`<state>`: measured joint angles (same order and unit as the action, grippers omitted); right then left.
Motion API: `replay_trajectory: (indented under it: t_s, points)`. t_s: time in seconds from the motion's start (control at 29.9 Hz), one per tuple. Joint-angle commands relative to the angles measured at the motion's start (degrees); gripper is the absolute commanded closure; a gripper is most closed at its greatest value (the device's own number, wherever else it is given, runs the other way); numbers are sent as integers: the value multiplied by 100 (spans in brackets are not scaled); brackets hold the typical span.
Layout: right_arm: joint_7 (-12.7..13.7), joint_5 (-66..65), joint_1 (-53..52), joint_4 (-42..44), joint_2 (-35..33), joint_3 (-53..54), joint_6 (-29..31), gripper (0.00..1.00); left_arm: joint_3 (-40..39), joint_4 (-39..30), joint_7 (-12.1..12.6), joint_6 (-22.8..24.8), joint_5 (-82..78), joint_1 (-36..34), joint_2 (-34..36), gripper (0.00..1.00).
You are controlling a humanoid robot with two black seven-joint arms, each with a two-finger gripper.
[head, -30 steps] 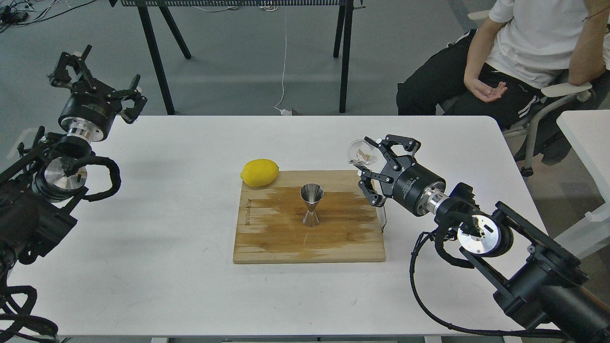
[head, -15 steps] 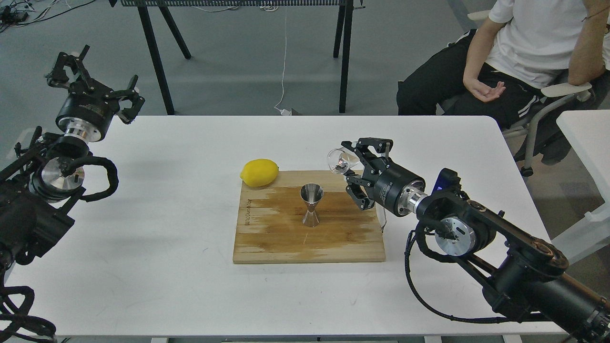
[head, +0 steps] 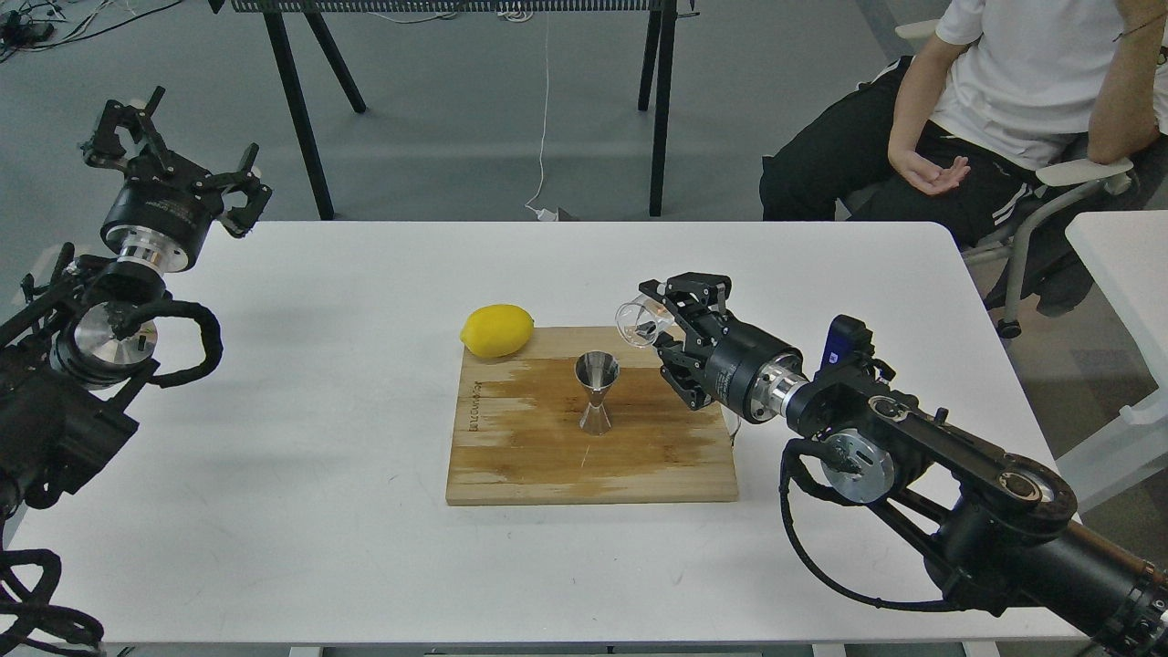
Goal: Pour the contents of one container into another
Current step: 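Tilt the clear glass with the right gripper over the jigger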
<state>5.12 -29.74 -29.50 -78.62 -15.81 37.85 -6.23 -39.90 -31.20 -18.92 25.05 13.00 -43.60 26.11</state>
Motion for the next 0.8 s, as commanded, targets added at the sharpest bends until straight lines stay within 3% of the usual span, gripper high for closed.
replay_trajectory:
  t_s: [0.0,0.77]
  points:
    - [-2,-15,6,-22,-10,-5,-1,63,0,-1,11,0,0,0,0,0]
    - [-20,-1272,-64,-198,-98,-357,-98,63,0,8,11,-9,0,1,-9,0]
